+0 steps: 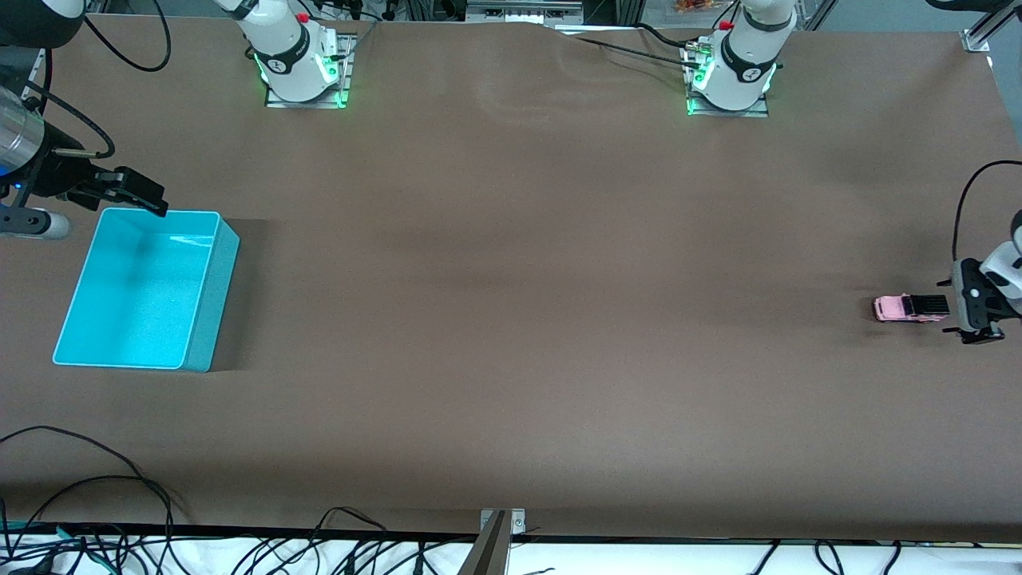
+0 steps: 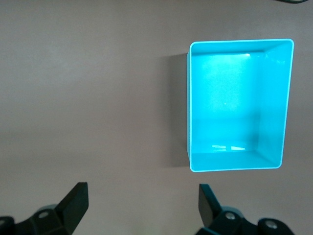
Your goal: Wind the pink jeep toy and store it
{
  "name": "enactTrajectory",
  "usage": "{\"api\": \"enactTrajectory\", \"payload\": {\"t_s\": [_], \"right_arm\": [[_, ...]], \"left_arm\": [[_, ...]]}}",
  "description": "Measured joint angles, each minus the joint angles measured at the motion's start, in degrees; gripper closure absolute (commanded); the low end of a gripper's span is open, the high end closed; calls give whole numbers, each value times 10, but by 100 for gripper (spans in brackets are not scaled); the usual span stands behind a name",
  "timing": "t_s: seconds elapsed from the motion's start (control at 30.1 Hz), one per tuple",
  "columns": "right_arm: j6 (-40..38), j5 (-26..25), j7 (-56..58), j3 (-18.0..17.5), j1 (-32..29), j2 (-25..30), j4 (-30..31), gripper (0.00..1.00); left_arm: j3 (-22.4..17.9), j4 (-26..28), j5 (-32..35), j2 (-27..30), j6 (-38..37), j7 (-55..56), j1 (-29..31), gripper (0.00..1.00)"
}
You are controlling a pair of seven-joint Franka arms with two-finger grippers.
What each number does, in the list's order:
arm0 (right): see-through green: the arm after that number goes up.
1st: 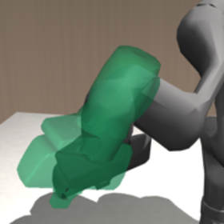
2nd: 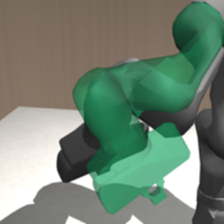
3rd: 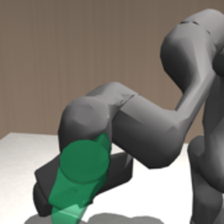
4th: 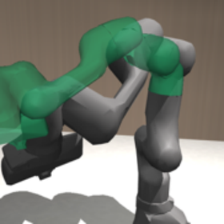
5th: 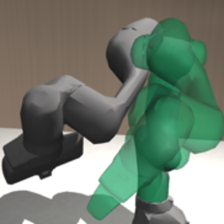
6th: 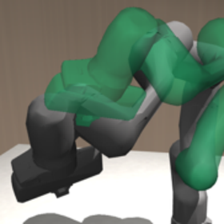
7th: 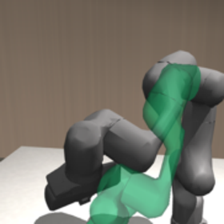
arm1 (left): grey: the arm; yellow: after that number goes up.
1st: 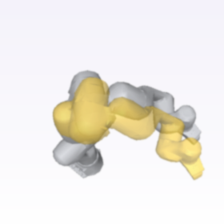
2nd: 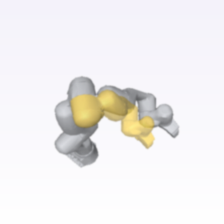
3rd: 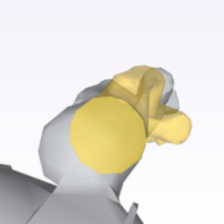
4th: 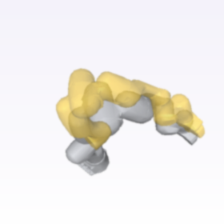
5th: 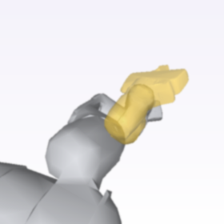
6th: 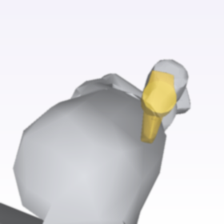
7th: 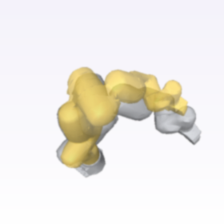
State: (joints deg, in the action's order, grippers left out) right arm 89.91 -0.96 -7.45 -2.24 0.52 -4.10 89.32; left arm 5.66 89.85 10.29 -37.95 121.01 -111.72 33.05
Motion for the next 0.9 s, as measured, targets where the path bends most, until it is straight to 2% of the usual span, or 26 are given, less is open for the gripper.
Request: {"api": "enactTrajectory", "payload": {"t_s": [0.37,0.9], "right_arm": [[0,0,0,0,0,0,0,0],[0,0,0,0,0,0,0,0]], "left_arm": [[10,-40,-1,46,-121,128,-20,0],[92,-126,-24,55,-276,380,-34,0]]}}
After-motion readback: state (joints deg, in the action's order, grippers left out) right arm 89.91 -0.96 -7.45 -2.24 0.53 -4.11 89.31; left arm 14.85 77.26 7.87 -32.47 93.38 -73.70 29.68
